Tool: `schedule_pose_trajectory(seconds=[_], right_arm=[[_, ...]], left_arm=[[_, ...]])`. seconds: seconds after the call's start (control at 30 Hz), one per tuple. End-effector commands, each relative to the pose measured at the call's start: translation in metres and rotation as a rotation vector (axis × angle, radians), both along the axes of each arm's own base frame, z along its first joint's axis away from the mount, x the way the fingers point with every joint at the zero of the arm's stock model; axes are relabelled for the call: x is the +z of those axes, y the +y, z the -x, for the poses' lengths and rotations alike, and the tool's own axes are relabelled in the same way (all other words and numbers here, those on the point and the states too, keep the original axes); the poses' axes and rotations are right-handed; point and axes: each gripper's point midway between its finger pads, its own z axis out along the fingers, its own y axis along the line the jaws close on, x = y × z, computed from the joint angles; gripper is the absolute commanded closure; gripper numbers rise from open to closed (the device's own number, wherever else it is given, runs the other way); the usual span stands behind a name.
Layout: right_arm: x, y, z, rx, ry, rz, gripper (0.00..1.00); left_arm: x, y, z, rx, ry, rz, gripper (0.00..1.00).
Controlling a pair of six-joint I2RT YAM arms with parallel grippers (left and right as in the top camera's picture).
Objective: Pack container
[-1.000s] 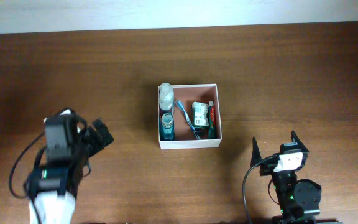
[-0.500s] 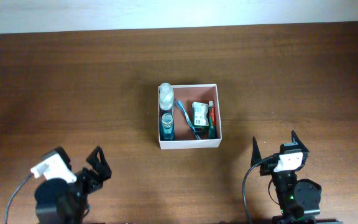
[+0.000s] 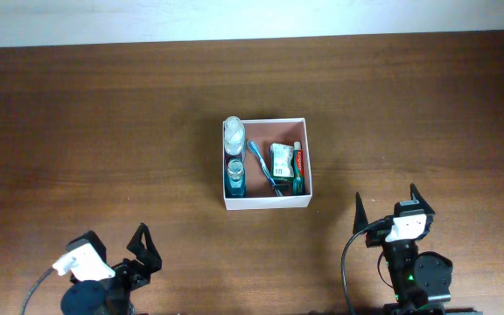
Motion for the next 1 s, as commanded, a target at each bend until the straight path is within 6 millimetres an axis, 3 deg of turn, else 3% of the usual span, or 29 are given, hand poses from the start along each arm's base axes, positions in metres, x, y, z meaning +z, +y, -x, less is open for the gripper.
schedule_pose_trajectory(seconds=[0.0, 0.13, 0.23, 0.47, 0.7, 0.83, 0.97], right_arm=[[-0.001, -0.001, 0.000, -0.002, -0.003, -0.001, 0.02], [-0.001, -0.001, 0.000, -0.002, -0.003, -0.001, 0.02], [-0.001, -0.001, 0.000, -0.002, -0.003, -0.001, 0.02], [-0.001, -0.001, 0.000, -0.002, -0.003, -0.001, 0.01], [-0.001, -0.001, 0.000, -0.002, -0.003, -0.001, 0.02], [-0.001, -0.001, 0.000, -0.002, -0.003, -0.001, 0.02], [-0.001, -0.001, 0.000, -0.002, -0.003, -0.001, 0.02]], left_arm=[[-0.016, 0.002, 0.000, 0.008, 0.008, -0.004, 0.00], [-0.036, 0.002, -0.002, 0.008, 0.054, -0.001, 0.00], [-0.040, 0.002, -0.007, 0.008, 0.043, -0.002, 0.00], [0.001, 0.004, -0.040, 0.008, -0.213, -0.017, 0.00], [0.037, 0.005, -0.057, -0.013, -0.435, -0.119, 0.00], [0.044, 0.005, -0.060, -0.030, -0.492, -0.223, 0.00], [0.038, 0.005, -0.062, -0.048, -0.478, -0.299, 0.00]])
